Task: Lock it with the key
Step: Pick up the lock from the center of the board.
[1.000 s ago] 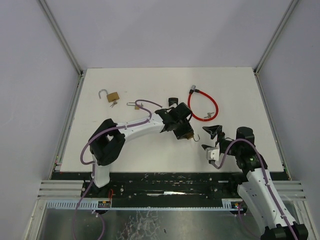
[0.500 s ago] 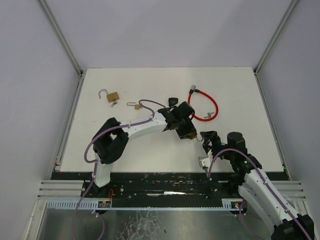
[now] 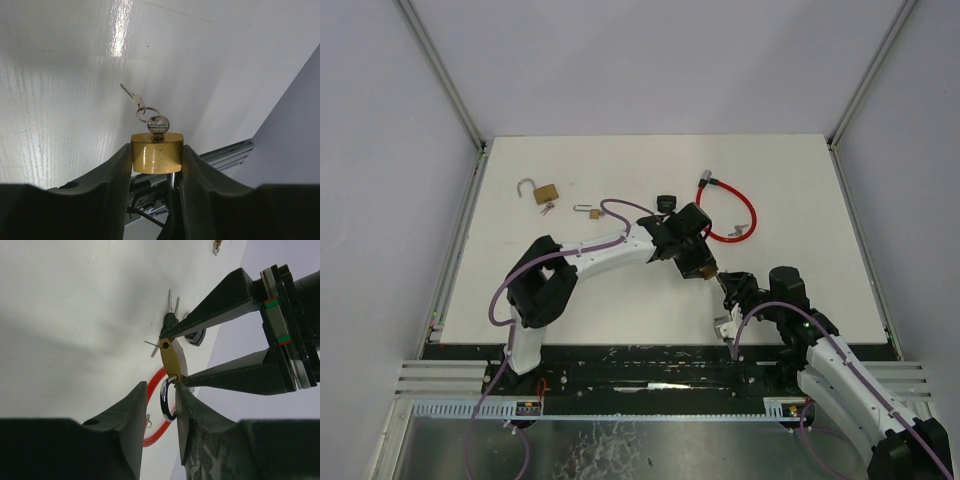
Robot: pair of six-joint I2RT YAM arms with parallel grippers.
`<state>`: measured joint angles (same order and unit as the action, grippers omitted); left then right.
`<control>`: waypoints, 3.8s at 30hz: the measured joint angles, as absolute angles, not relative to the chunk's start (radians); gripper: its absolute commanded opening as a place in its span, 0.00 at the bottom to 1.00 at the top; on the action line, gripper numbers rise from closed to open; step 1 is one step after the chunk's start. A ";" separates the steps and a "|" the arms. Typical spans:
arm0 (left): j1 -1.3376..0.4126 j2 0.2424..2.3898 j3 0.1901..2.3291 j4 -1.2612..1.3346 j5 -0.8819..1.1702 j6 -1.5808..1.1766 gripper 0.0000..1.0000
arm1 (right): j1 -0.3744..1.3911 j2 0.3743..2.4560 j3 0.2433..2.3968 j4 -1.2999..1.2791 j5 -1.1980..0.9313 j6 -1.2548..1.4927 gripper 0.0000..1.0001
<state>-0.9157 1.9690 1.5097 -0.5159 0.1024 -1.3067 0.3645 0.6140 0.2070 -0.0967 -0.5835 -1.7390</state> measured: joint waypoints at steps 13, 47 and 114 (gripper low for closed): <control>-0.921 1.990 1.521 -0.511 0.123 -1.299 0.20 | 0.378 0.599 0.202 -0.086 -0.558 -1.747 0.04; -0.833 1.245 0.770 0.266 0.004 -0.802 0.89 | 0.286 0.661 0.585 -0.348 -0.620 -1.035 0.00; -0.927 1.709 0.837 0.901 0.850 0.125 0.27 | 0.095 0.965 0.911 -0.914 -1.200 -1.046 0.00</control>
